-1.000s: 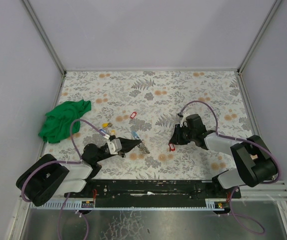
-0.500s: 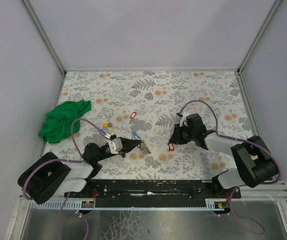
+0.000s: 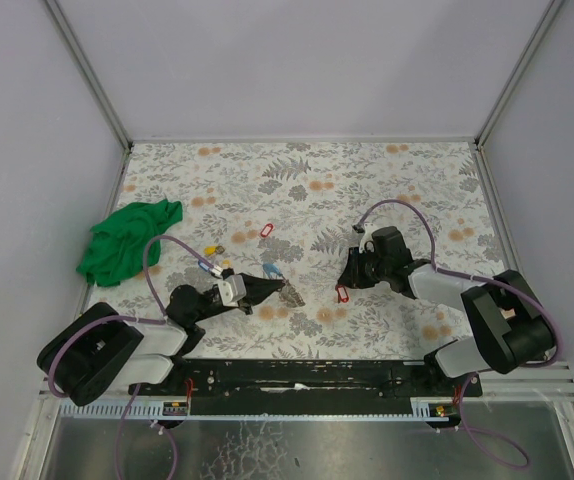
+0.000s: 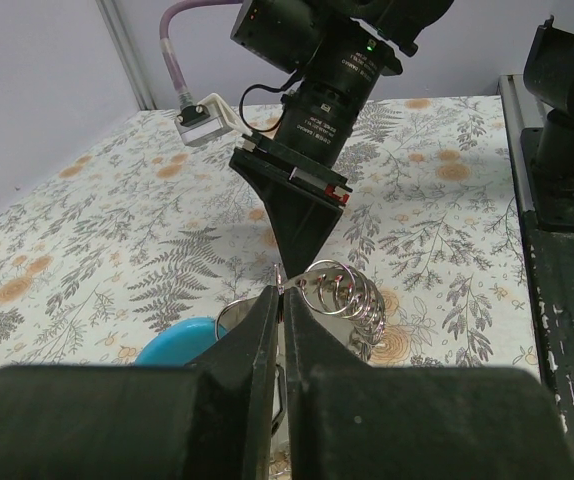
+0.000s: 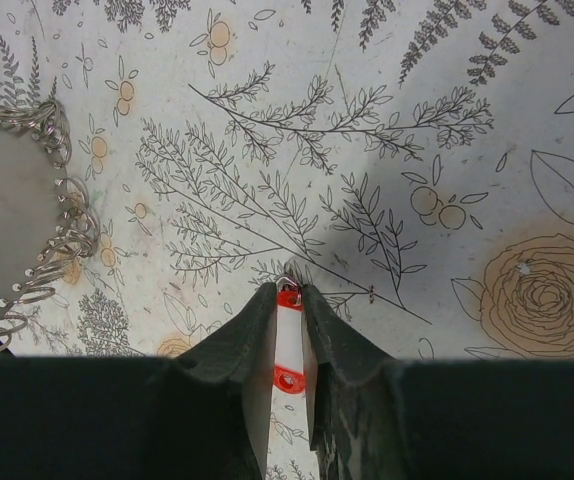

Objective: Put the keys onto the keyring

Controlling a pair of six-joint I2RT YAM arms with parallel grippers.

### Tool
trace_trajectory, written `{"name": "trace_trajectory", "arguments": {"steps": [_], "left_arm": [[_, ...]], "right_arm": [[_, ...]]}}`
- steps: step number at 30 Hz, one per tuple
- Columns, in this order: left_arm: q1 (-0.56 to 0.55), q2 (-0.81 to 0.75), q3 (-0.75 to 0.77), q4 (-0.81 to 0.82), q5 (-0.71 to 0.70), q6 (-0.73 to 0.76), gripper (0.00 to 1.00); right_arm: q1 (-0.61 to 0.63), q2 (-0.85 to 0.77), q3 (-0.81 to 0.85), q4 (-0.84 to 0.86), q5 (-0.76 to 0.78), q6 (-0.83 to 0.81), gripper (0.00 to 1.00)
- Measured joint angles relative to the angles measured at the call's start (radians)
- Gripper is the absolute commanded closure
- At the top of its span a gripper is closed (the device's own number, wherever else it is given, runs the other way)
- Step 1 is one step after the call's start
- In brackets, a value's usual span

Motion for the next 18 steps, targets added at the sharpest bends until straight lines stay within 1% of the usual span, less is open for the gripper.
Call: {"name": "trace_trajectory", "arguments": {"steps": [11,18], "left_arm": [[0.000,0.002,0.002,0.000,0.000,-0.001,1.00],[0.000,0.002,0.002,0.000,0.000,-0.002,1.00]], "right_arm": [[0.000,0.028,0.014,-0.001,-0.023,0.000,0.79],[0.000,0.047,0.017,-0.002,-0.036,0.000,0.82]]}}
